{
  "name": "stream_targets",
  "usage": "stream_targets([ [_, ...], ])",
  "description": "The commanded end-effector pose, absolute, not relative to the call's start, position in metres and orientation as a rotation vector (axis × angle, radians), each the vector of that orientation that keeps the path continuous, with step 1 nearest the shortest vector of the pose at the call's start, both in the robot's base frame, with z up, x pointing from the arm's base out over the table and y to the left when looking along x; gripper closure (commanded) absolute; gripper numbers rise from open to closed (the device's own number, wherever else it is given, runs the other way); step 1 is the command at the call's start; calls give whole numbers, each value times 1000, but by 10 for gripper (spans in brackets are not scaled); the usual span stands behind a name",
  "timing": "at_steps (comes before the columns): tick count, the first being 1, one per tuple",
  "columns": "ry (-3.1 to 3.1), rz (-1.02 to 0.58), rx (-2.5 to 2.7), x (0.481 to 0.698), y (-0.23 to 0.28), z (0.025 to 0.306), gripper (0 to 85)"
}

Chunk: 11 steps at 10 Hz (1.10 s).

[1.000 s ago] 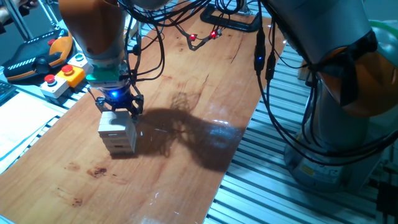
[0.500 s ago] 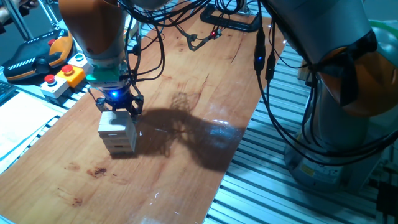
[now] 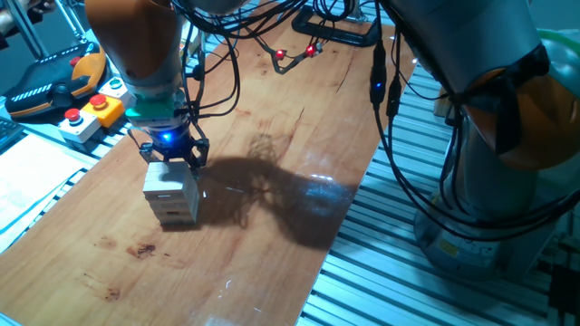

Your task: Play Jenga

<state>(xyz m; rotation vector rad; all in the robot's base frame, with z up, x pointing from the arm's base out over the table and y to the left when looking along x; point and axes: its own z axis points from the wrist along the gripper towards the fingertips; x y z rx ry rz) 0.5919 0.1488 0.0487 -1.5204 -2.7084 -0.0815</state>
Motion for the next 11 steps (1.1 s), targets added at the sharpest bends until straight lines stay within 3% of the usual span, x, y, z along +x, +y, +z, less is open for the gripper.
stream_targets([
  [1,-2710,-79,-1517,592,149,49,443],
  [5,-2713,-78,-1508,592,149,48,513],
  [6,-2716,-76,-1504,592,149,48,563],
  [8,-2718,-65,-1503,592,149,49,510],
  [10,-2721,-64,-1496,592,149,49,637],
  [11,-2719,-64,-1498,592,149,48,503],
])
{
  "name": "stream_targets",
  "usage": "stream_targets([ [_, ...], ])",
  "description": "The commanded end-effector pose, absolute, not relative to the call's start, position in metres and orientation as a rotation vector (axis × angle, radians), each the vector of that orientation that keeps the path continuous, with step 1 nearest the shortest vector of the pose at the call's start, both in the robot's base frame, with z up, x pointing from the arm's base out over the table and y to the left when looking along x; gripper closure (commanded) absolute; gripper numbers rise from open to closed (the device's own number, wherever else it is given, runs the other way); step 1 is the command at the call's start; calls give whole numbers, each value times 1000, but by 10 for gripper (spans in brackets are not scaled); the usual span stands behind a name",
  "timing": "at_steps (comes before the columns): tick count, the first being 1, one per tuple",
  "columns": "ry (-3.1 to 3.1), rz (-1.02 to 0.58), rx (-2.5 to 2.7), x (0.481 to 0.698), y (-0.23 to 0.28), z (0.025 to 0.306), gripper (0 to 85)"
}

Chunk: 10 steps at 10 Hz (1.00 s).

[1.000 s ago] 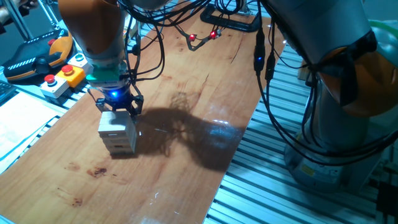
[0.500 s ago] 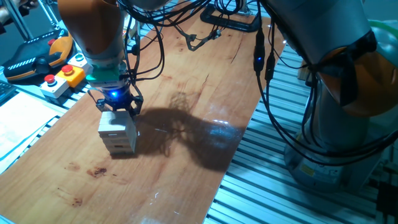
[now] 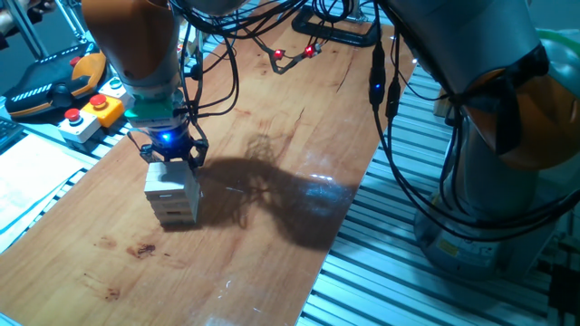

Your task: Play Jenga

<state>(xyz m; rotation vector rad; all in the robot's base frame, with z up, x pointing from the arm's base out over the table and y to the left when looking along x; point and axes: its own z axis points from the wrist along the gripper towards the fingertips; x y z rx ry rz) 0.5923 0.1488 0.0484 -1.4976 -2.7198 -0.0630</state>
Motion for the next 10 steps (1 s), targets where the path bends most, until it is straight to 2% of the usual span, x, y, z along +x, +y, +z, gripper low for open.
stream_targets([
  [1,-2720,-62,-1498,592,149,48,473],
  [3,-2722,-60,-1488,592,149,48,670],
  [4,-2724,-57,-1484,592,149,49,640],
  [10,-2718,-61,-1488,593,149,48,807],
])
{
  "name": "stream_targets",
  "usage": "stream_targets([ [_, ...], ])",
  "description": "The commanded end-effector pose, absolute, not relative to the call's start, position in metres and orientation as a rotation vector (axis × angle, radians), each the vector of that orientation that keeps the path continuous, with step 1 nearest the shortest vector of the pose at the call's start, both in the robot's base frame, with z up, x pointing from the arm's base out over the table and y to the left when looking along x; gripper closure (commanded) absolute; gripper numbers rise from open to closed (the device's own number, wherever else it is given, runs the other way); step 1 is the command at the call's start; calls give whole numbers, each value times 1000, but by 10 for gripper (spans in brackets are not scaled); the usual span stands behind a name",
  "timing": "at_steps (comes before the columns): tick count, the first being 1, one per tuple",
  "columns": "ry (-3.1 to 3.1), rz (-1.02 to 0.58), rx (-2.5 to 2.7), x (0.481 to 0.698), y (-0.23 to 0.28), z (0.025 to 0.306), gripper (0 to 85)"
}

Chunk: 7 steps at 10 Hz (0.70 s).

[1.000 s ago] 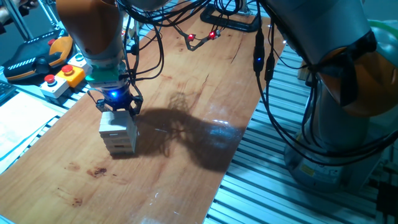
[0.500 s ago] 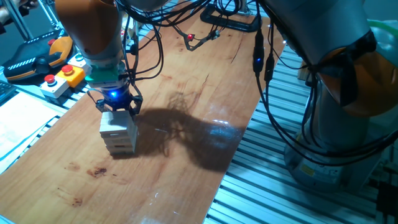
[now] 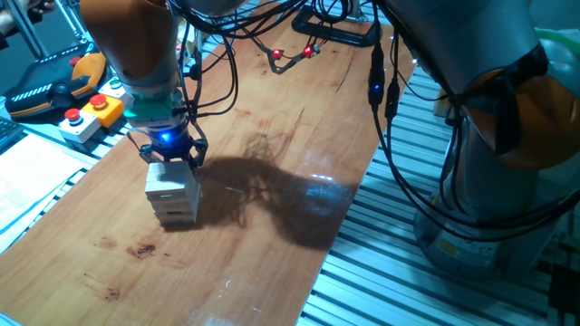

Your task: Play Jenga

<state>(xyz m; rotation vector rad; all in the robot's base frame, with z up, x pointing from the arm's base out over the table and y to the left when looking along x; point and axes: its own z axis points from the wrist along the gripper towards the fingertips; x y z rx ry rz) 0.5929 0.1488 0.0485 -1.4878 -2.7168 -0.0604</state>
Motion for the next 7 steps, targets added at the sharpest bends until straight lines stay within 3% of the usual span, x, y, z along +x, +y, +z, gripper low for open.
stream_targets([
  [1,-2717,-60,-1488,593,149,48,823],
  [7,-2723,-57,-1483,594,149,49,840],
])
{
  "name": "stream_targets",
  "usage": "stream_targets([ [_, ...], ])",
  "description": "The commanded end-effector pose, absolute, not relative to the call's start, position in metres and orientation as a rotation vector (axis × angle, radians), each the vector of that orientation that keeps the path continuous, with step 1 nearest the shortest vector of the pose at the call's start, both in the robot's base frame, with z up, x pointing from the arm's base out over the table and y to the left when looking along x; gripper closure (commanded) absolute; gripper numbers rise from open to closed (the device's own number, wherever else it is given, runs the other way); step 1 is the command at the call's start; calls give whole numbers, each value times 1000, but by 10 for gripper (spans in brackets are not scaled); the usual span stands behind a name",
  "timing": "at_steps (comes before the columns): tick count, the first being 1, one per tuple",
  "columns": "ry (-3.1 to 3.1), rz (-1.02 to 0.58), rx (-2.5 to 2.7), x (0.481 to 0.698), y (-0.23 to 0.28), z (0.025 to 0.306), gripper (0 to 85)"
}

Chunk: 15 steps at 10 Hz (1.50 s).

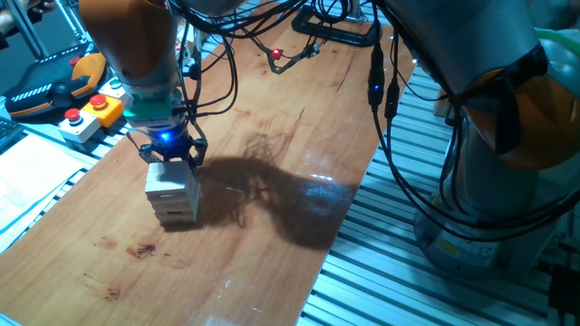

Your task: Play Jenga

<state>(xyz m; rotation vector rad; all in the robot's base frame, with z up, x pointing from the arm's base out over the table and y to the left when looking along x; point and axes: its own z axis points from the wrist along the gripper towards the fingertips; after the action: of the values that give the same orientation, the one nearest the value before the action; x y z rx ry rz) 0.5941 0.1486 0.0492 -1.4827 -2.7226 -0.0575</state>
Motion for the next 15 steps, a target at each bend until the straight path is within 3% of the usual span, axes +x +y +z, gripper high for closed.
stream_targets([
  [1,-2723,-57,-1483,594,149,49,840],
  [15,-2731,-52,-1480,598,147,48,840],
])
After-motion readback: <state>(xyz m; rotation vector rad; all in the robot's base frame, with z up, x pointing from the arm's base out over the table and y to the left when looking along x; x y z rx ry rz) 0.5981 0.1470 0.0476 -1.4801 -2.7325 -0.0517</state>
